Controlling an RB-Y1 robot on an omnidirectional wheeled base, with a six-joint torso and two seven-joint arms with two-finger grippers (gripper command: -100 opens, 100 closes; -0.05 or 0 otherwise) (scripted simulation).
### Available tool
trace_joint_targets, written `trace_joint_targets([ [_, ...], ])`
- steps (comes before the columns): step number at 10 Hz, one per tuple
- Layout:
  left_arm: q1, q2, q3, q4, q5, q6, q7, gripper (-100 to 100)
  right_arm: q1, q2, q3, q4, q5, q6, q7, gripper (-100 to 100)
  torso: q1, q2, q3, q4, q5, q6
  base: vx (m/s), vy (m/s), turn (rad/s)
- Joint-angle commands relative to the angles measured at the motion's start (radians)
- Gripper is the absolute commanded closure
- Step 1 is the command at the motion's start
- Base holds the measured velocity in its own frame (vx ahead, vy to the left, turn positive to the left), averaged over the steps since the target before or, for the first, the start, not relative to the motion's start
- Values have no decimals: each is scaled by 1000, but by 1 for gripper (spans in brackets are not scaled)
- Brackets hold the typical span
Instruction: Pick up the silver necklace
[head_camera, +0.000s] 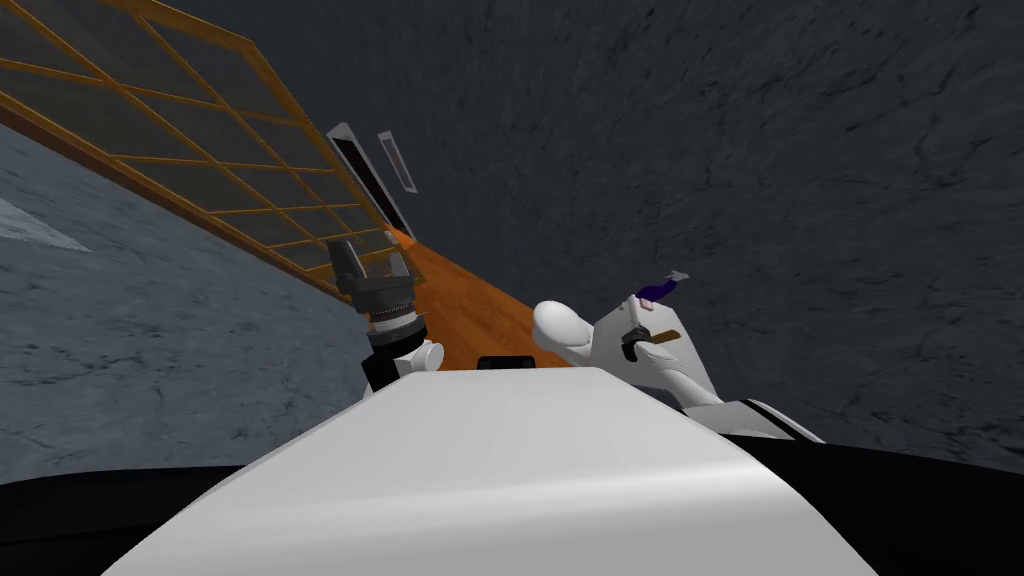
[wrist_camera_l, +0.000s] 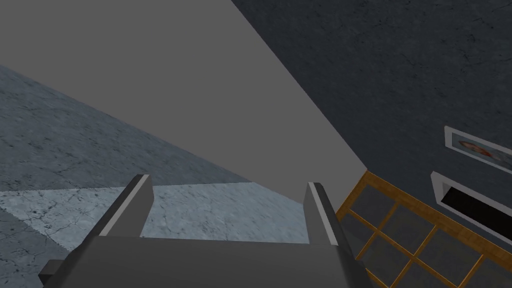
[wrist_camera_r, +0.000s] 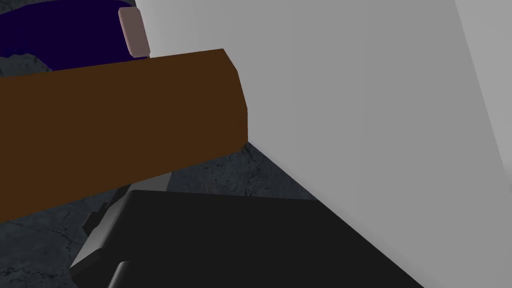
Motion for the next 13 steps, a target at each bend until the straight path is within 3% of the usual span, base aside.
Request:
trace_joint_targets([
  [1, 0, 0, 0, 0, 0, 0, 0, 0, 8, -13, 9, 50, 2, 14, -50, -100, 0, 0, 0, 0, 0, 0, -108, -32, 365],
  [3, 0, 0, 0, 0, 0, 0, 0, 0, 8, -13, 9, 66, -2, 14, -57, -100, -1, 2, 1, 1, 0, -1, -86, -25, 232],
  [4, 0, 0, 0, 0, 0, 0, 0, 0, 23, -28, 20, 112, -10, 34, -98, -100, 0, 0, 0, 0, 0, 0, -116, 7, 349],
  [5, 0, 0, 0, 0, 0, 0, 0, 0, 23, -28, 20, 118, -7, 34, -138, -100, -1, 2, 1, 0, -1, 1, -104, 2, 391],
  [7, 0, 0, 0, 0, 0, 0, 0, 0, 23, -28, 20, 118, -10, 34, -138, -100, -4, -1, -1, -1, -1, 2, -27, -10, 22],
  [8, 0, 0, 0, 0, 0, 0, 0, 0, 39, -44, 32, 164, -21, 54, -175, -100, -5, -3, -2, -1, -1, 2, -94, 3, 395],
  [10, 0, 0, 0, 0, 0, 0, 0, 0, 39, -44, 32, 171, -21, 54, -201, -100, -6, 2, 1, 0, -2, 2, -84, -6, 238],
  [11, 0, 0, 0, 0, 0, 0, 0, 0, 54, -60, 44, 223, -32, 74, -252, -100, -6, 0, 0, -1, -2, 3, -113, 31, 338],
  [12, 0, 0, 0, 0, 0, 0, 0, 0, 54, -60, 44, 223, 29, 74, -264, -100, -4, 2, 1, 0, -2, 1, -128, 22, 326],
  [13, 0, 0, 0, 0, 0, 0, 0, 0, 54, -60, 44, 223, -32, 74, -264, -100, -5, 3, 2, 0, -1, 2, -62, -8, 126],
])
